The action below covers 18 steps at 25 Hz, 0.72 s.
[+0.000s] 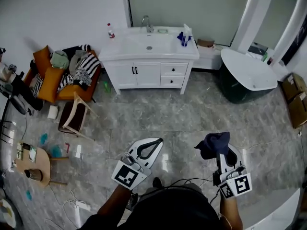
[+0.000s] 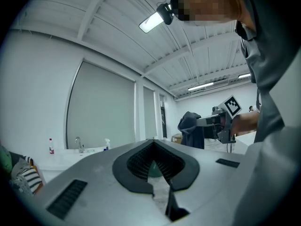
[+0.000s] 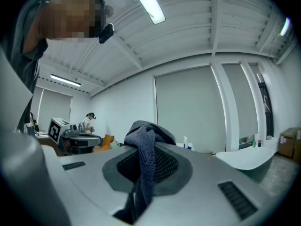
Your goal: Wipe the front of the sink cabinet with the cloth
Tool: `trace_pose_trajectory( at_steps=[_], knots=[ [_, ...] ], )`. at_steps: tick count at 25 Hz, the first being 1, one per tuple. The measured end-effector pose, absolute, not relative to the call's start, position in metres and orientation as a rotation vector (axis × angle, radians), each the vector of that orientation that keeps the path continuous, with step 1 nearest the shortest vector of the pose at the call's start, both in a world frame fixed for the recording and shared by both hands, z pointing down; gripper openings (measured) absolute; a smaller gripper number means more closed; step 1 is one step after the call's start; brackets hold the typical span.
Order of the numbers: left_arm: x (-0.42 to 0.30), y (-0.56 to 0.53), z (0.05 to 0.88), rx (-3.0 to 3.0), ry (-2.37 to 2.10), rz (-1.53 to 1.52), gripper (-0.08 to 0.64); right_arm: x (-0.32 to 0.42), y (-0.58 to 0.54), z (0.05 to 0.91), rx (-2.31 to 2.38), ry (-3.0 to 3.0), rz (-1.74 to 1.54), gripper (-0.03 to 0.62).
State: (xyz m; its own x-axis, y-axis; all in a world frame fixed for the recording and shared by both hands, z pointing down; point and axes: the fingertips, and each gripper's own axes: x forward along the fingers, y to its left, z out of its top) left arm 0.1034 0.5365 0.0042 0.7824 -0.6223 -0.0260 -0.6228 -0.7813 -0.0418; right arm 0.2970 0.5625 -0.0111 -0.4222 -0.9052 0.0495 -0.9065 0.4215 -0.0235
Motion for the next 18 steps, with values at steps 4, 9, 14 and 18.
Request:
trace_pose_trajectory(
  at_steps=[4,9,14,18],
  knots=[
    [0.087,0.522,0.009,-2.932,1.076,0.028,0.003,0.283,0.544,-0.013,1.645,-2.638,0.057,0.026],
    [0.074,0.499,0.016,-2.930,1.167,0.038,0.003,0.277,0.505,-0.001,1.584,-2.638,0.080,0.026],
    [0.098,0.471,0.033,-2.921,1.215,-0.096,0.003,0.304,0.467,0.013,1.570,-2.675,0.135,0.026],
    [0.118,0.429,0.040,-2.885,1.270,-0.160,0.003,0.325,0.423,0.010,1.518,-2.722,0.117,0.026]
  ],
)
